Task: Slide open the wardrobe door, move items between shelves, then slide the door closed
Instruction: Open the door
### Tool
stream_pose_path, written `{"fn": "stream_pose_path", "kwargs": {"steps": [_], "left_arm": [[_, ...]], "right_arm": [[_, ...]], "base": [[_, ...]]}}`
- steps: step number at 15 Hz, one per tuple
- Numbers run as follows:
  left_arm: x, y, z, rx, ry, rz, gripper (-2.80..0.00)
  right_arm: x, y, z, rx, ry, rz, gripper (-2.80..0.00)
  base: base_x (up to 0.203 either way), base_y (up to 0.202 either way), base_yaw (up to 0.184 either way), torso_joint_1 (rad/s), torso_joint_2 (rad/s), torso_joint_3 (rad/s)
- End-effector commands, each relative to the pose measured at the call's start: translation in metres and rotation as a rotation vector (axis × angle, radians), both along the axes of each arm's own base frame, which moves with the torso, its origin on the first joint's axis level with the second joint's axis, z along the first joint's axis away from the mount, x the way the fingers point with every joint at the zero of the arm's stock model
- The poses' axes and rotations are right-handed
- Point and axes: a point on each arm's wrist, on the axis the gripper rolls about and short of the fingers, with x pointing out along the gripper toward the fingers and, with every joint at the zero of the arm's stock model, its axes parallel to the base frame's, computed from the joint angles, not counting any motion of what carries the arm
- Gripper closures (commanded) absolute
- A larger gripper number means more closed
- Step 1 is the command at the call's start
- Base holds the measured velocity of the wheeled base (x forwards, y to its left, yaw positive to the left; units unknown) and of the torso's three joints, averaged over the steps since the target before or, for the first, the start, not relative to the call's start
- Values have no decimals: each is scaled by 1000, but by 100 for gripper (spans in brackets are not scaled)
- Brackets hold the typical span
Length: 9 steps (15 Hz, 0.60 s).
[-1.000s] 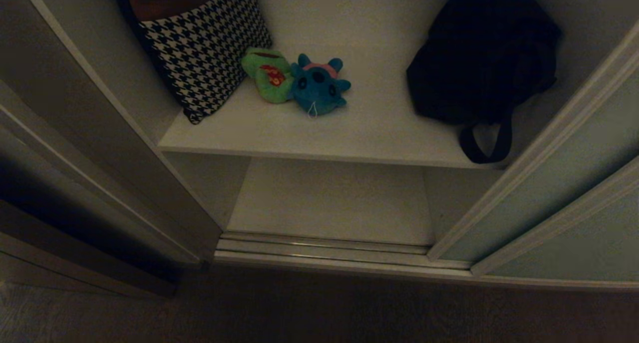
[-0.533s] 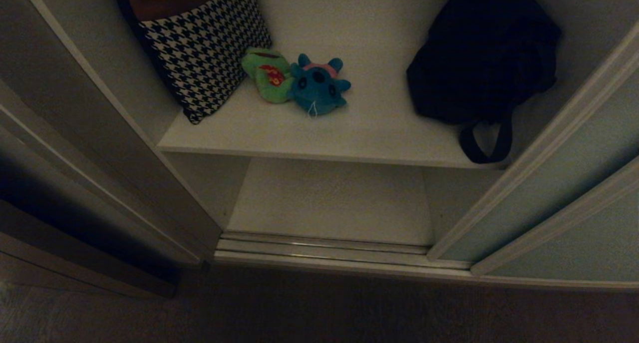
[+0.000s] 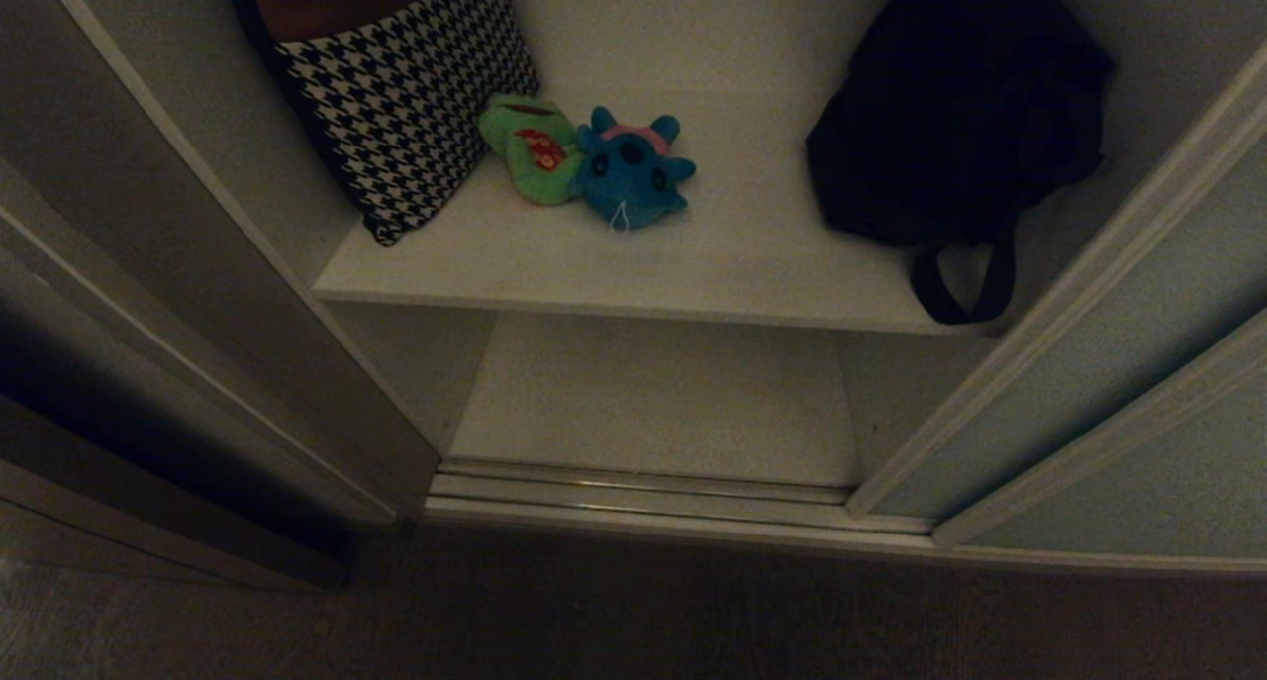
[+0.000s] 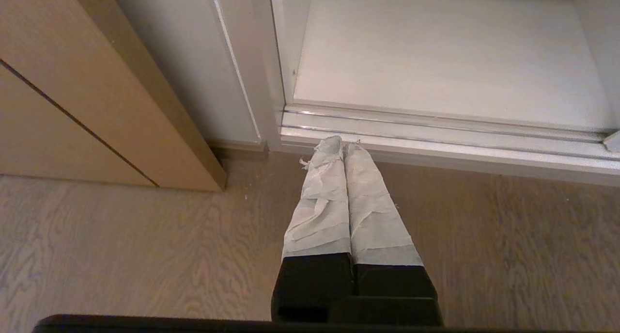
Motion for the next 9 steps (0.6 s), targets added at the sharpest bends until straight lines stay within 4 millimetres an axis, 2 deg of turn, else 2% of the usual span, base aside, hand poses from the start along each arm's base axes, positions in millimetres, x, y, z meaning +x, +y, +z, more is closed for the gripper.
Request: {"fn": "stream_pose_path", "kwargs": {"steps": [1, 4, 9], "left_arm": [[0, 0, 0, 0, 1, 0, 0], [0, 0, 0, 0, 1, 0, 0], [0, 0, 0, 0, 0, 0, 0]], "right_arm": [[5, -9, -5, 18, 27, -27, 0], [5, -10, -7, 26, 36, -16, 0], [-3, -1, -8, 44, 17, 129, 0]], "base": [[0, 0, 0, 0, 0, 0], [0, 0, 0, 0, 0, 0], [0, 0, 0, 0, 0, 0]]}}
